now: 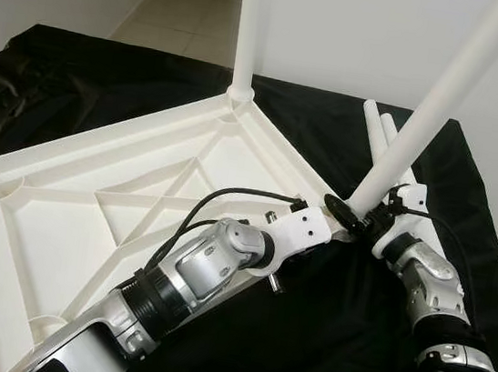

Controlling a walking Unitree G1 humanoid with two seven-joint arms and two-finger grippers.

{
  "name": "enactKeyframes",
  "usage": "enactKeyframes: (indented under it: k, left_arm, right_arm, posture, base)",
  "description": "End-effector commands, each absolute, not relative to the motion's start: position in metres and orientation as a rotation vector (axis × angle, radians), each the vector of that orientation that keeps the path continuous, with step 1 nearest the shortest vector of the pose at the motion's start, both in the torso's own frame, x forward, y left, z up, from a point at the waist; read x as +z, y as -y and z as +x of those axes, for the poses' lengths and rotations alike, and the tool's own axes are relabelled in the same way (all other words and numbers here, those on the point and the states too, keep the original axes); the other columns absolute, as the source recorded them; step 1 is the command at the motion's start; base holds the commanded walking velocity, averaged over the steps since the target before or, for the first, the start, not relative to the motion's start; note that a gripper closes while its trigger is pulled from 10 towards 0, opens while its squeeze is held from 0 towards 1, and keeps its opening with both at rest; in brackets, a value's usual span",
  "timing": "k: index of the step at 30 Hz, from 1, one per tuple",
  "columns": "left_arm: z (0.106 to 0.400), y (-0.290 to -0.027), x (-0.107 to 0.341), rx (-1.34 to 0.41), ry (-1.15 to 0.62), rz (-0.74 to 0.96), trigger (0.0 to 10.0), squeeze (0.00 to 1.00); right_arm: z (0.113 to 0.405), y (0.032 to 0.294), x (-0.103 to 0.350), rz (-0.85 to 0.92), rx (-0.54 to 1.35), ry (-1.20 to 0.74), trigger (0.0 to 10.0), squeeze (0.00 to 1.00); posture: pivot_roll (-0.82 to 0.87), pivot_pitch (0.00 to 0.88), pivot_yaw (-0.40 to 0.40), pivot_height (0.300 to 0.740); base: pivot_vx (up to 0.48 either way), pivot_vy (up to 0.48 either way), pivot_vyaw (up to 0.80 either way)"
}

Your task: Building children table

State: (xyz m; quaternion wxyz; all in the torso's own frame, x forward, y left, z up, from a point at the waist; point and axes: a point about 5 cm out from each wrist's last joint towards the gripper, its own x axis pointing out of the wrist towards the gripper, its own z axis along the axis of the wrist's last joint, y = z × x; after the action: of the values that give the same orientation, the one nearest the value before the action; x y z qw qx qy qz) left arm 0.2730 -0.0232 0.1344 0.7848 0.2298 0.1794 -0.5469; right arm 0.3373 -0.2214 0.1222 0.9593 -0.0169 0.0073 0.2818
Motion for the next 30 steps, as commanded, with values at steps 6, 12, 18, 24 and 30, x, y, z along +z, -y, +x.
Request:
enactKeyframes:
  k: [6,12,18,24,30]
  left_arm:
    - [0.258,0.026,0.110,-1.300,-0.525,0.478,10.0,0.00]
    - [0.257,0.026,0.110,-1.303,-0.528,0.478,10.0,0.00]
    - [0.256,0.026,0.109,-1.300,-0.531,0.473,10.0,0.00]
    - [0.255,0.025,0.109,-1.296,-0.535,0.467,10.0,0.00]
    - [0.255,0.024,0.107,-1.296,-0.541,0.463,10.0,0.00]
  right_arm:
    - [0.331,0.233,0.105,-0.035,0.541,-0.120,0.0,0.00]
    - [0.334,0.225,0.110,-0.049,0.519,-0.099,10.0,0.00]
    - [0.335,0.210,0.112,-0.040,0.451,-0.070,10.0,0.00]
    - [0.328,0.192,0.112,-0.028,0.404,-0.042,10.0,0.00]
    - [0.315,0.178,0.116,0.054,0.163,-0.007,10.0,0.00]
  posture:
    - [-0.06,0.057,0.006,0.740]
    - [-0.05,0.059,0.000,0.740]
    - [-0.05,0.060,-0.007,0.740]
    - [-0.05,0.070,-0.010,0.740]
    - [-0.05,0.078,-0.009,0.740]
  base:
    - [0.000,0.000,0.00]
    - [0.000,0.000,0.00]
    - [0.000,0.000,0.00]
    - [0.000,0.000,0.00]
    - [0.000,0.000,0.00]
